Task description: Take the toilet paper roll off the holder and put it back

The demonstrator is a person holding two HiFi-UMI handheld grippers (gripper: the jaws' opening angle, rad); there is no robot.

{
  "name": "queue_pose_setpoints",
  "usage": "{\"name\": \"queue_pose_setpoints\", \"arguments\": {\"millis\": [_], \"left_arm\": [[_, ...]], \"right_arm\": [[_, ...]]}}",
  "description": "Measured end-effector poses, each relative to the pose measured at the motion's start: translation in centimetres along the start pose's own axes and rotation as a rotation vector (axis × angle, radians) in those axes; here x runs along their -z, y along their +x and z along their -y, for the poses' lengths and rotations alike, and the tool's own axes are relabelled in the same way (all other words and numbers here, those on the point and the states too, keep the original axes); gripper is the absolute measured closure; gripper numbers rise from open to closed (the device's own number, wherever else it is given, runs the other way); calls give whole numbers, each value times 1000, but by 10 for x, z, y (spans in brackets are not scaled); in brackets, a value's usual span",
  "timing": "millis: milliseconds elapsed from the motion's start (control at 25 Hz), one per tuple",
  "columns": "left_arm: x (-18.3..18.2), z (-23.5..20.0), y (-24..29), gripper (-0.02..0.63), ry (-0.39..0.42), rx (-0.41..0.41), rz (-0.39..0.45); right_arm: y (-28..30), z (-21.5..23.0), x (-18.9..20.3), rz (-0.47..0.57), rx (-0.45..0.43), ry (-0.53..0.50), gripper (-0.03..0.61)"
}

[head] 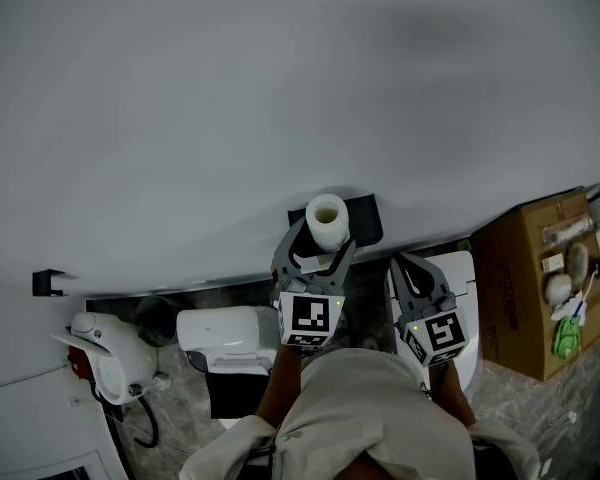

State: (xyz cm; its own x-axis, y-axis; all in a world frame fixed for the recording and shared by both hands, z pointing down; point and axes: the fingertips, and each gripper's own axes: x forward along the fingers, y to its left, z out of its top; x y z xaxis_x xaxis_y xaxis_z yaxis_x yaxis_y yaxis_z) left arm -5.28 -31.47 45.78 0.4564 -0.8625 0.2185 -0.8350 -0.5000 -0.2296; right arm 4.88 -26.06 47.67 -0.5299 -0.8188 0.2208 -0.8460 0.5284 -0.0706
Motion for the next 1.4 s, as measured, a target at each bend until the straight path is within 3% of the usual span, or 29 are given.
{"name": "queue_pose_setpoints", "arguments": {"millis": [520,680,1400], "left_arm": [[-14,-1,-42,284,-65,-36,88],[-12,5,-61,355,-78,-65,100],[-2,67,-130,390,-84,-137,53]], "right_arm": [[-11,-18,-4,18,-59,-22,583],[-21,-25,-3,27,-85,-24,583],[-77,-55,18,40,-214,-23,583]]}}
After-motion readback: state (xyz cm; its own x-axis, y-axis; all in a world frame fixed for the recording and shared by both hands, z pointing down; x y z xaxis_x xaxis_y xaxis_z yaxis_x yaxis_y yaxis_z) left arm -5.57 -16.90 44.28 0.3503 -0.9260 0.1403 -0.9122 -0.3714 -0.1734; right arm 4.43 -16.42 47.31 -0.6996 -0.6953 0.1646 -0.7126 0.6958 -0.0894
